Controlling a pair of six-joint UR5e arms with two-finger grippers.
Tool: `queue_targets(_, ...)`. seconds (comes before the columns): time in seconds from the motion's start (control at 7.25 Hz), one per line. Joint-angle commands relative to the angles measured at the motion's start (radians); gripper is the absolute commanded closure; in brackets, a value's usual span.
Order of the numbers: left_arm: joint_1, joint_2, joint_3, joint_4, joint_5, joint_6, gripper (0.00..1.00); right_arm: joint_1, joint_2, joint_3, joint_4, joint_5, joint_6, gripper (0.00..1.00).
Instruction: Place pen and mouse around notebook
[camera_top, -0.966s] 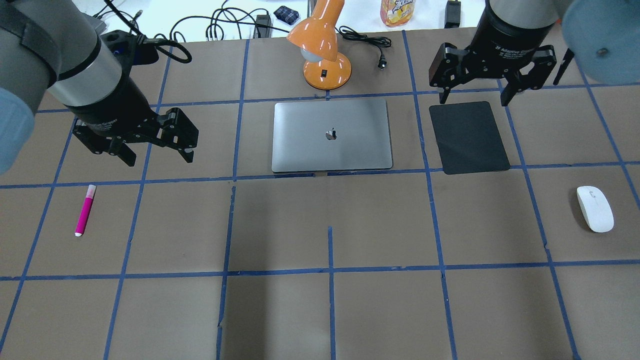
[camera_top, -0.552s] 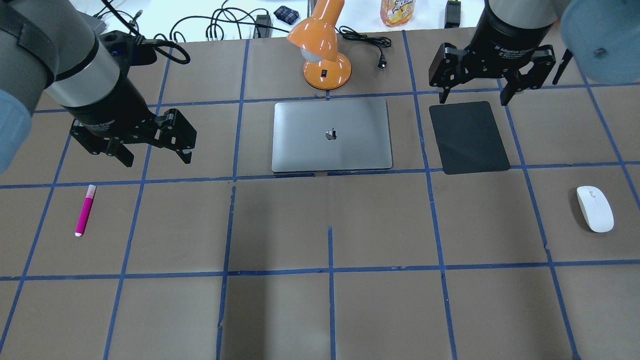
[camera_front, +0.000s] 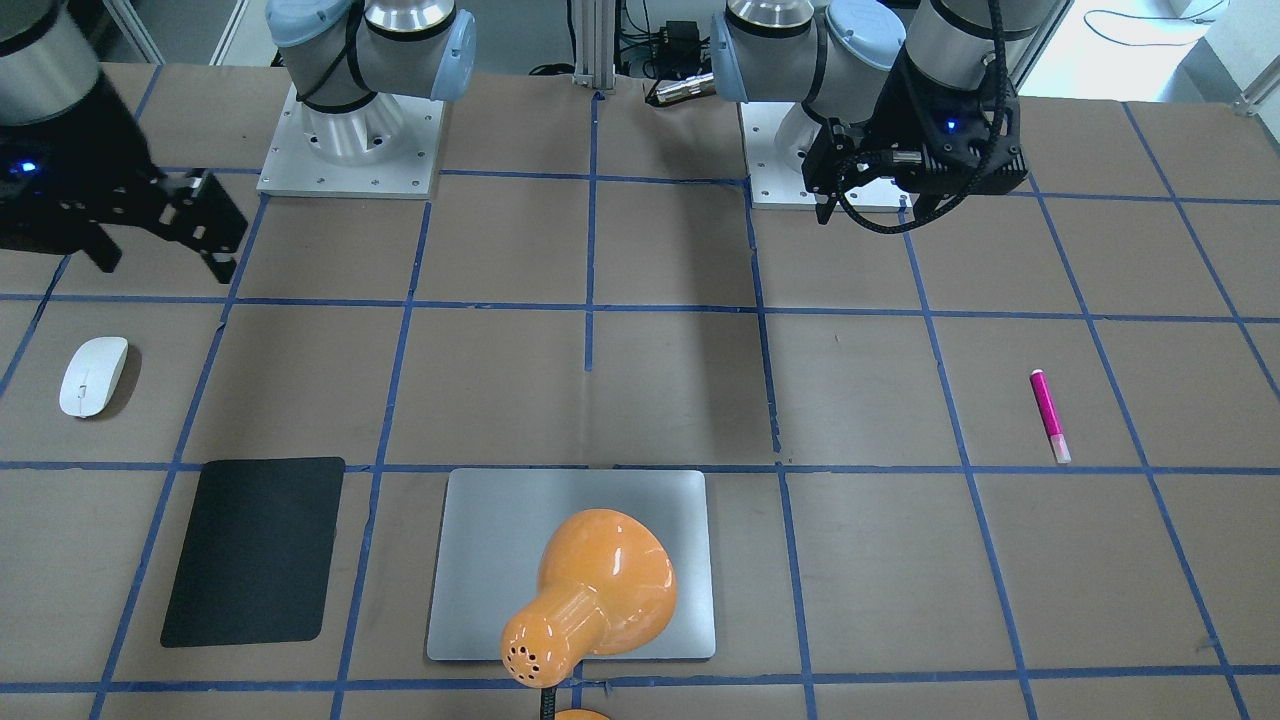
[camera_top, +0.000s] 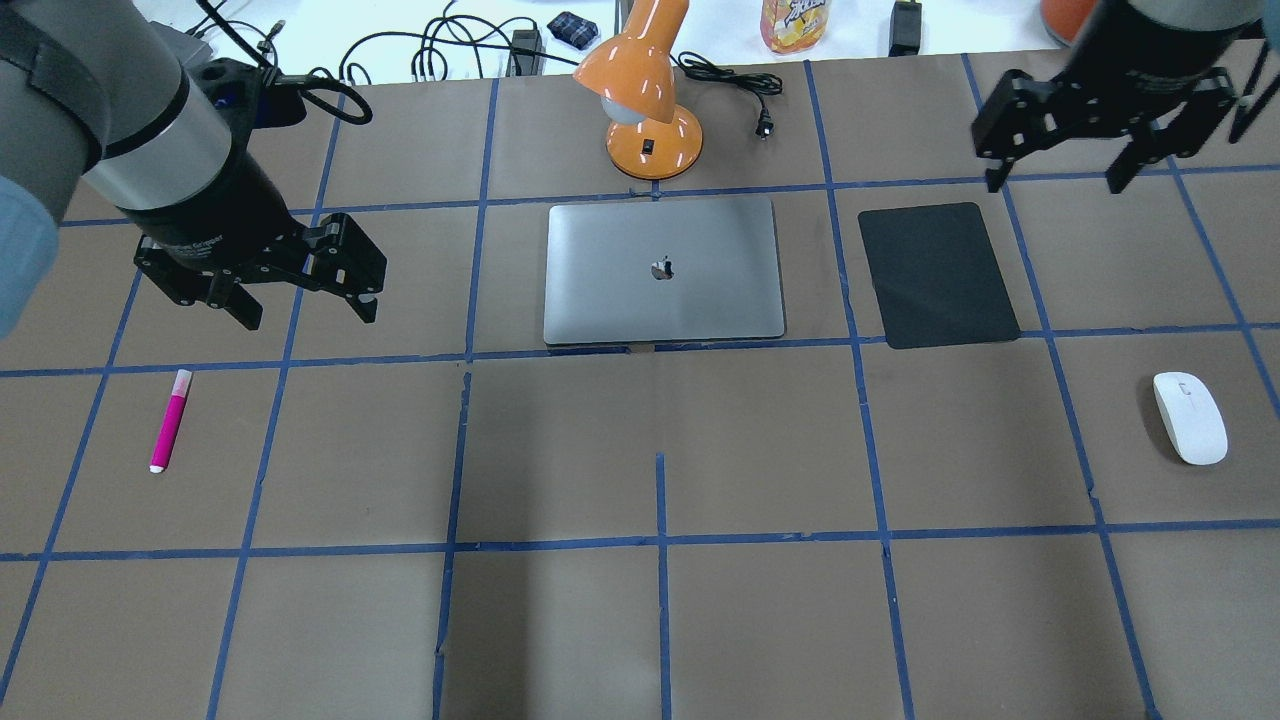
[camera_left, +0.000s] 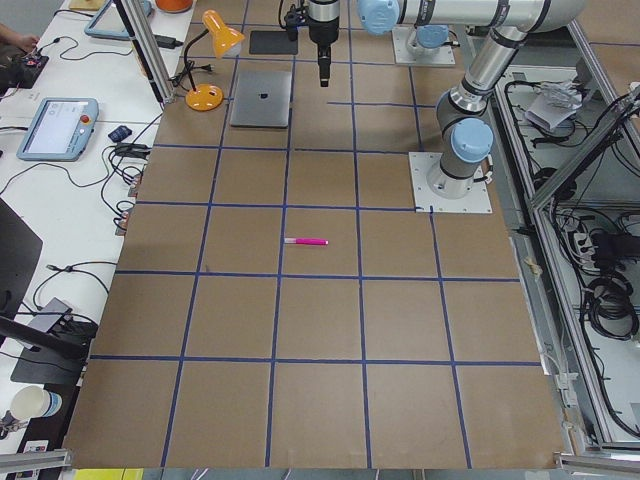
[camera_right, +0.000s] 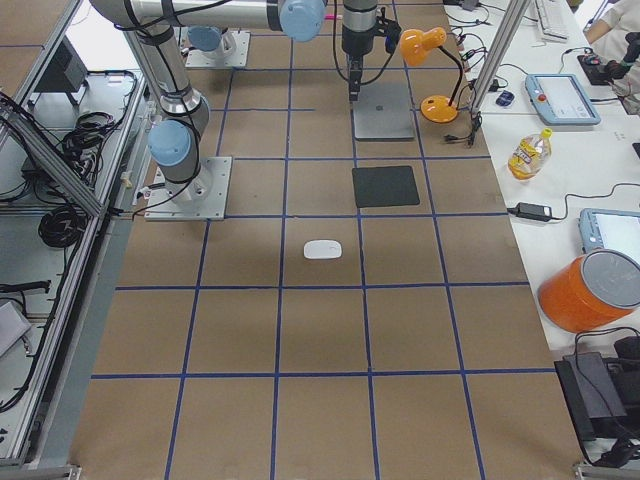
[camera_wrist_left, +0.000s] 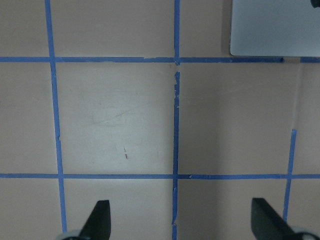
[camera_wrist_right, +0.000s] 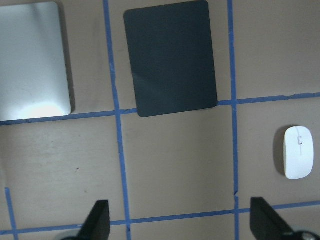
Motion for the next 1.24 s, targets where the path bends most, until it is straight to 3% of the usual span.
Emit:
queue_targets(0.0,0.076,-0.013,-0.003,0.003,0.000,0.016,0.00,-0.237,0.034,0.080,-0.062,-0.009,-0.335,0.00)
queue_targets(0.28,0.264,-0.016,-0.060,0.023,-0.006,0.267,0.00,-0.420,0.073,0.233,-0.238,-0.001,-0.556,0.00)
queue_targets(0.55,0.416,-0.033,-0.141,0.149,-0.003,0.412,0.00,-0.505,0.102,0.445,-0.534,0.010,-0.645,0.00)
queue_targets(0.69,0.481,-0.053,-0.167,0.167,-0.001,0.497,0.00,-0.509,0.157,0.494,-0.657,0.008,-0.649,0.00)
queue_targets(1.1,0.562,-0.171,-0.213,0.351,-0.001,0.582,0.00,-0.514,0.243,0.553,-0.768,0.008,-0.666,0.00)
